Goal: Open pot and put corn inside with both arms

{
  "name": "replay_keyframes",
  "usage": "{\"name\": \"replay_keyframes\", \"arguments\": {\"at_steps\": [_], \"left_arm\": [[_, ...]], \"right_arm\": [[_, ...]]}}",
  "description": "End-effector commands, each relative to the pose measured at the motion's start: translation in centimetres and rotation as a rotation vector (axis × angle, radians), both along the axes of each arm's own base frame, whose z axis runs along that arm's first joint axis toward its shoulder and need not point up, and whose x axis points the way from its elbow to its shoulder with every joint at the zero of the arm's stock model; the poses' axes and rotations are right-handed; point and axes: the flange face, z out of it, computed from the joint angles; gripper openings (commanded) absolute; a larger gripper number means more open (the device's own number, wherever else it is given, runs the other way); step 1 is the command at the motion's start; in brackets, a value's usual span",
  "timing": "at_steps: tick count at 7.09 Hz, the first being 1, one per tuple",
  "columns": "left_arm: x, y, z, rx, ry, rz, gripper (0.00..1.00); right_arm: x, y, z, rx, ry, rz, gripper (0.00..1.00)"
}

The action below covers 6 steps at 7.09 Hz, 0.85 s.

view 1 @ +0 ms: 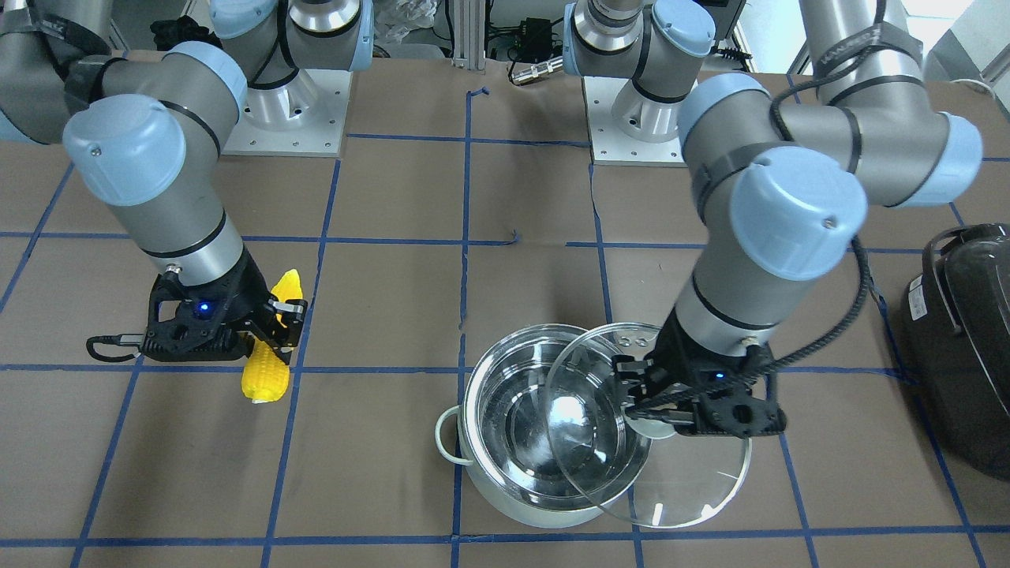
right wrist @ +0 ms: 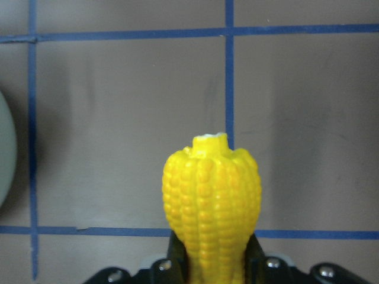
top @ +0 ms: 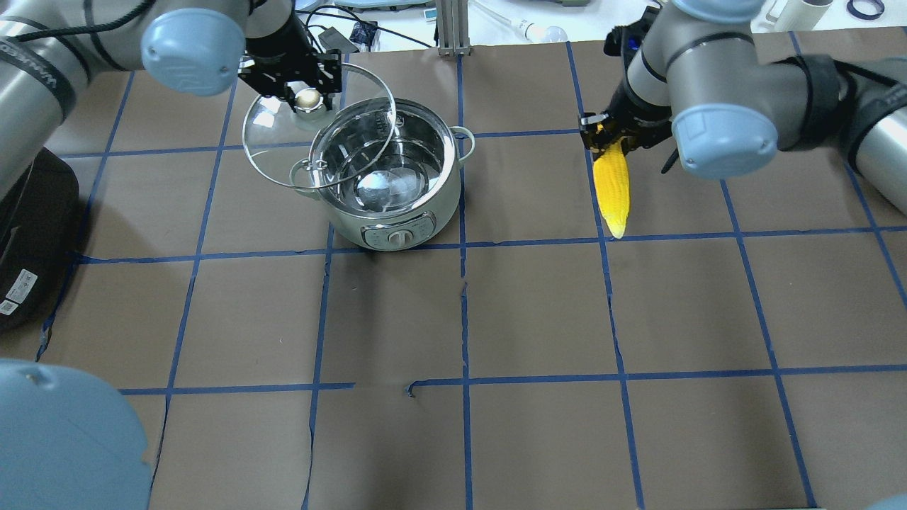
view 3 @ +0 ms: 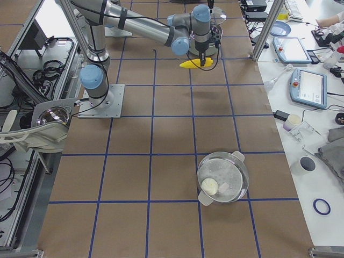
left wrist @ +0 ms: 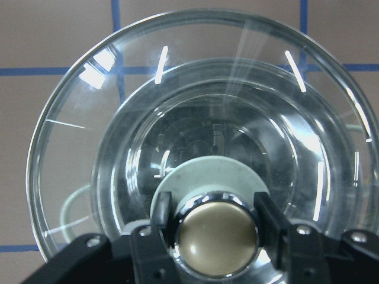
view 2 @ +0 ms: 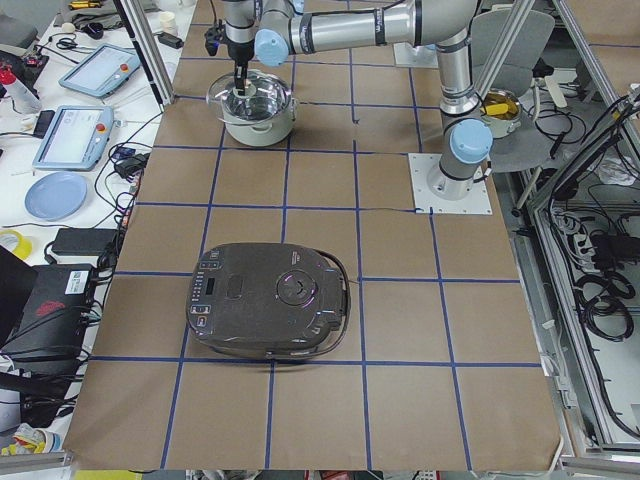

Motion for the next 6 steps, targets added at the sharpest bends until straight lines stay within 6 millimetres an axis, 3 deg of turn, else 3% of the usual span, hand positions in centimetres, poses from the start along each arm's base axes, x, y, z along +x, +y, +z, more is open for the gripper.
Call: {"name": "replay_keyframes", "arguments": {"at_steps": [1,3,4,5,6], "left_arm": [[8.2,-1.2,0.4,0.020,-0.017,-0.107,0.00],[13.0,-0.8,-1.3,0.047,-0.029,-0.186,0.00],[16.3,0.3,-3.1,0.081,-0.021,-0.199,0.00],[19.0,1.6,-5.5,0.109,-0.010,-0.203,0.00],[20.2,3.1,-8.4,0.112,-0.014,-0.239,0.00]], "right_arm": [[9.0,-1.9,3.0,0.022,-0.031,-0.069,0.35],[19.3,-2.9,1.7,0.022,-0.064,-0.126,0.36],[22.9,-5.0,3.4,0.005,-0.088,-0.151,0.38],[25.7,-6.4,3.7,0.011,-0.095,-0.167,0.38],[27.9,-6.2,2.5,0.021,-0.097,-0.178,0.37]]}}
